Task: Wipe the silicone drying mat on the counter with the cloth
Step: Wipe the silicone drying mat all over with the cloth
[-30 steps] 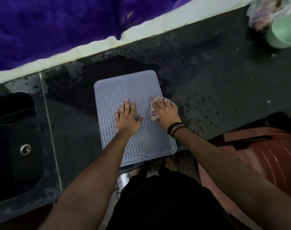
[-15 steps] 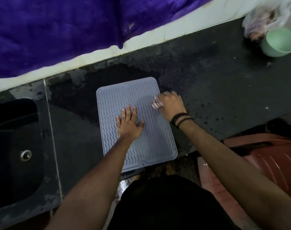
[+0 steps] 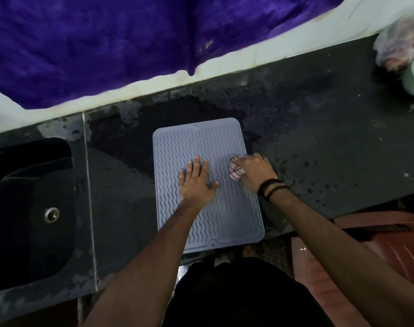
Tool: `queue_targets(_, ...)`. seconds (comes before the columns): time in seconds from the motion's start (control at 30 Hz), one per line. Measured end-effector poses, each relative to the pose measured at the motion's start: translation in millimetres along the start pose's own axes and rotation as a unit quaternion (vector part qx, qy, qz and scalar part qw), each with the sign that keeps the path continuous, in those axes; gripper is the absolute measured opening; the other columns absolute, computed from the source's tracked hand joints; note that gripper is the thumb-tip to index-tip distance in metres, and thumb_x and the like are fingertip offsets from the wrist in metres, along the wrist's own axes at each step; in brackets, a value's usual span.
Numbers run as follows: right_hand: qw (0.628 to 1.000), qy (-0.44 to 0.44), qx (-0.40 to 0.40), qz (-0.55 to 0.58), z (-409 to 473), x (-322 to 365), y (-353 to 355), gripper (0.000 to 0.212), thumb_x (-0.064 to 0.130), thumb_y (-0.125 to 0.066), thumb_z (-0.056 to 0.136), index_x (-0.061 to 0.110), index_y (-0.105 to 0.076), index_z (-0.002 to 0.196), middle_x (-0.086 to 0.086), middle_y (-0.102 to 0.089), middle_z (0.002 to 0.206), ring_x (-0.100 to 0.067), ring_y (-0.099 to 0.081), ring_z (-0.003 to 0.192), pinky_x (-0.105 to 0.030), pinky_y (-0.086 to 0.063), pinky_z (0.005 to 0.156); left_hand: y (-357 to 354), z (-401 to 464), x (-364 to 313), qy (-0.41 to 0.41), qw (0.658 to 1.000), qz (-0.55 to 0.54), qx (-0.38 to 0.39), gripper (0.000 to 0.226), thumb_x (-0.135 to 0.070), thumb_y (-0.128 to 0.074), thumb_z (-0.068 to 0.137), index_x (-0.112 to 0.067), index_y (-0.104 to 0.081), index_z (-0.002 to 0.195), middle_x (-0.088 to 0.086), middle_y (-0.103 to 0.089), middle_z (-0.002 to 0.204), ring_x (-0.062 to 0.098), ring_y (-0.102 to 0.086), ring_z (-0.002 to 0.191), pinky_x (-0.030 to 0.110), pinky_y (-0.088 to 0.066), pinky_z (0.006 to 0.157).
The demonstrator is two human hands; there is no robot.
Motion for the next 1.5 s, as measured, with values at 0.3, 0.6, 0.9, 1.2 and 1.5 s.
queue_targets(0.3,0.990,0.093,-0.105,0.006,103.1,92.2,49.9,0.049,0.010,-0.051,0.087,0.016,-0.048,0.136,-0.006,-0.051,0.138,-0.031,-0.042,0.126,-0.044,-0.037,0.105,23.1,40.6,27.1,0.042,0.998,-0.023,0.030,0.102,-0.069,-0.044,0.092,-0.021,0.017,0.159,-0.001,0.025,0.165,0.021,0.024,0.152,0.052,0.013,0.122)
queue_targets(0.6,0.980,0.146,-0.044,-0.131,98.0,66.2,11.6,0.052,0.014,-0.043,0.094,0.021,-0.039,0.146,0.001,-0.036,0.155,-0.033,-0.030,0.139,-0.050,-0.022,0.113,10.3,45.5,35.4,0.039,0.999,-0.016,0.003,0.101,-0.077,-0.035,0.089,-0.029,0.023,0.156,-0.008,0.032,0.162,0.018,0.027,0.151,0.051,0.015,0.121)
queue_targets(0.9,0.986,0.103,-0.116,-0.061,127.3,91.7,61.7,0.047,0.010,-0.057,0.084,0.017,-0.053,0.130,-0.007,-0.054,0.130,-0.033,-0.042,0.121,-0.045,-0.035,0.097,10.7,42.6,32.1,0.042,0.999,-0.023,0.007,0.101,-0.075,-0.036,0.090,-0.028,0.024,0.156,-0.008,0.035,0.161,0.019,0.030,0.150,0.051,0.020,0.118)
queue_targets(1.2,0.956,0.229,-0.069,-0.173,145.6,145.9,11.2,0.055,0.011,-0.045,0.092,0.019,-0.035,0.146,-0.001,-0.034,0.153,-0.031,-0.034,0.135,-0.048,-0.027,0.108,8.9,41.7,34.3,0.037,0.998,-0.044,0.012,0.096,-0.075,-0.034,0.091,-0.027,0.014,0.159,-0.002,0.018,0.167,0.019,0.025,0.151,0.050,0.025,0.117)
queue_targets(1.5,0.988,0.120,-0.073,-0.066,167.8,155.6,33.6,0.050,0.015,-0.062,0.083,0.017,-0.053,0.132,-0.006,-0.055,0.130,-0.031,-0.043,0.121,-0.045,-0.038,0.099,6.1,43.6,35.2,0.016,0.998,-0.063,-0.006,0.099,-0.074,-0.034,0.090,-0.025,0.020,0.158,-0.003,0.031,0.163,0.020,0.034,0.147,0.050,0.029,0.114)
Point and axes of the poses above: each hand's wrist, its own z-axis towards the middle knuckle, its own y-axis out of the back of the hand, x = y × z, the point moved 6 cm from there along z, towards the middle knuckle
